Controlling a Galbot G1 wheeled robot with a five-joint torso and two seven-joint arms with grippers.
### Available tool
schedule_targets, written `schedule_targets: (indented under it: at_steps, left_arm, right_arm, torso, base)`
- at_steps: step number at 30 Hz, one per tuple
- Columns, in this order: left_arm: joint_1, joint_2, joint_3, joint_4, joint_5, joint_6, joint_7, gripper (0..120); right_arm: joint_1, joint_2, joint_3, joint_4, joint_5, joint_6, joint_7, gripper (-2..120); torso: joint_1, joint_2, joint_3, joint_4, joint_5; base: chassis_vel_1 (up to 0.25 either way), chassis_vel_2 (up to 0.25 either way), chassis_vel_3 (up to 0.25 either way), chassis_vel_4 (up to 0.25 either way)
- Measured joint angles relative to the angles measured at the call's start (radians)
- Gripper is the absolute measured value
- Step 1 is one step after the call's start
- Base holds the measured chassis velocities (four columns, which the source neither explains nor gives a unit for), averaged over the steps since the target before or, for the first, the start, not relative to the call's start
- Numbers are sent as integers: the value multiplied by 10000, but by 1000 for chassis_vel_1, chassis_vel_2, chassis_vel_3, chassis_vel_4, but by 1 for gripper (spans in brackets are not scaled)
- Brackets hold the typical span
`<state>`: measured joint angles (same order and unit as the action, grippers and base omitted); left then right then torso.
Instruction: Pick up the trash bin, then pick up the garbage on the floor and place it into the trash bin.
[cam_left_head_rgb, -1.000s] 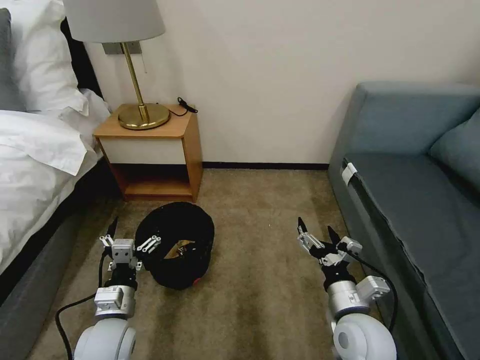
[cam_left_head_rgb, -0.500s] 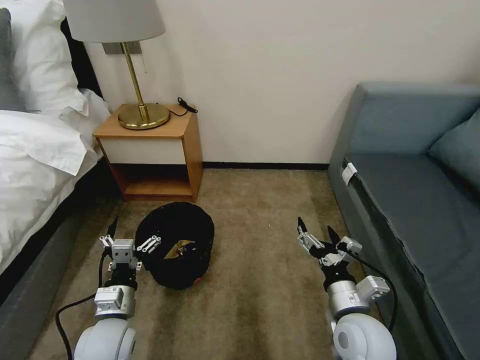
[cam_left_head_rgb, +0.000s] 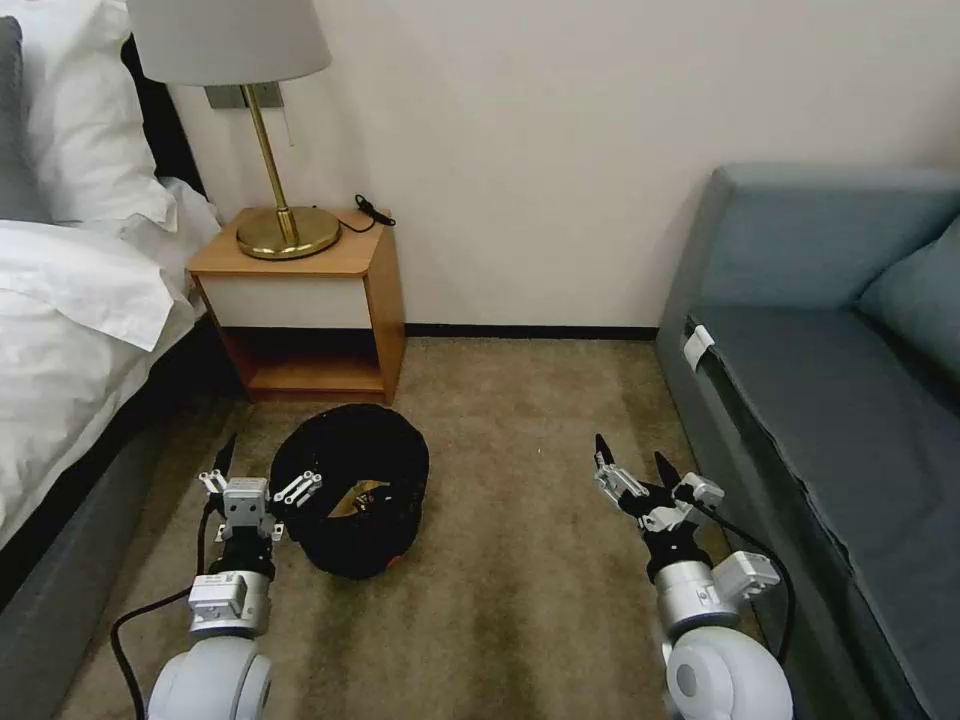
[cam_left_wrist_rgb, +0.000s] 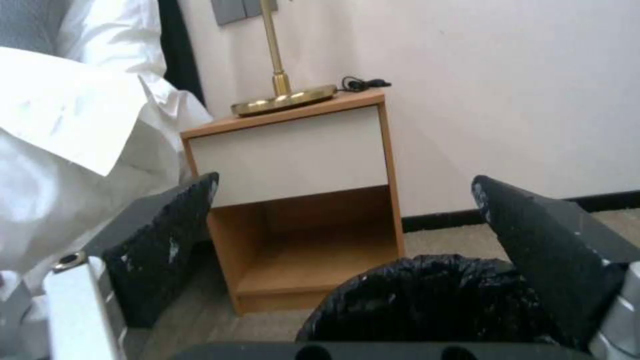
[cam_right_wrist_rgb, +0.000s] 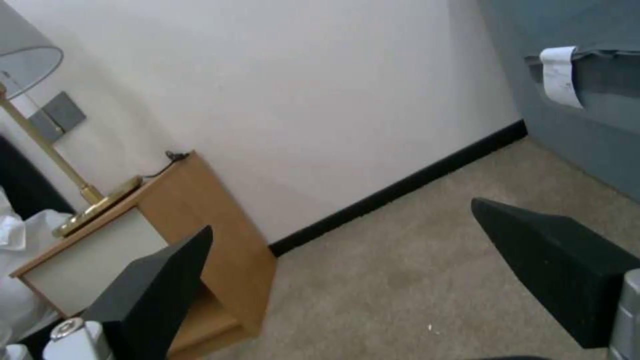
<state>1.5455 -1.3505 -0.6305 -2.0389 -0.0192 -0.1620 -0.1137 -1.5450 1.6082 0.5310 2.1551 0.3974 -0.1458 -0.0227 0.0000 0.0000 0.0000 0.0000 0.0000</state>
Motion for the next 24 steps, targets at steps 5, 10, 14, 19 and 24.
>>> schedule_targets:
  at_steps: [5,10,14,19,24]
  left_arm:
    - [0,0,0,0,0,0,0,100]
    - [0,0,0,0,0,1,0,100]
    - [0,0,0,0,0,0,0,100]
    - [0,0,0,0,0,1,0,100]
    - [0,0,0,0,-1,1,0,100]
  right_arm:
    - [0,0,0,0,0,0,0,100]
    - [0,0,0,0,0,0,0,100]
    - [0,0,0,0,1,0,0,100]
    - [0,0,0,0,1,0,0,100]
    - [0,0,0,0,1,0,0,100]
  torso:
    - [0,0,0,0,0]
    - [0,0,0,0,0]
    - [0,0,0,0,0]
    - [0,0,0,0,0]
    - [0,0,0,0,0]
  base:
    - [0,0,0,0]
    - [0,0,0,0]
    - [0,0,0,0]
    - [0,0,0,0]
    - [0,0,0,0]
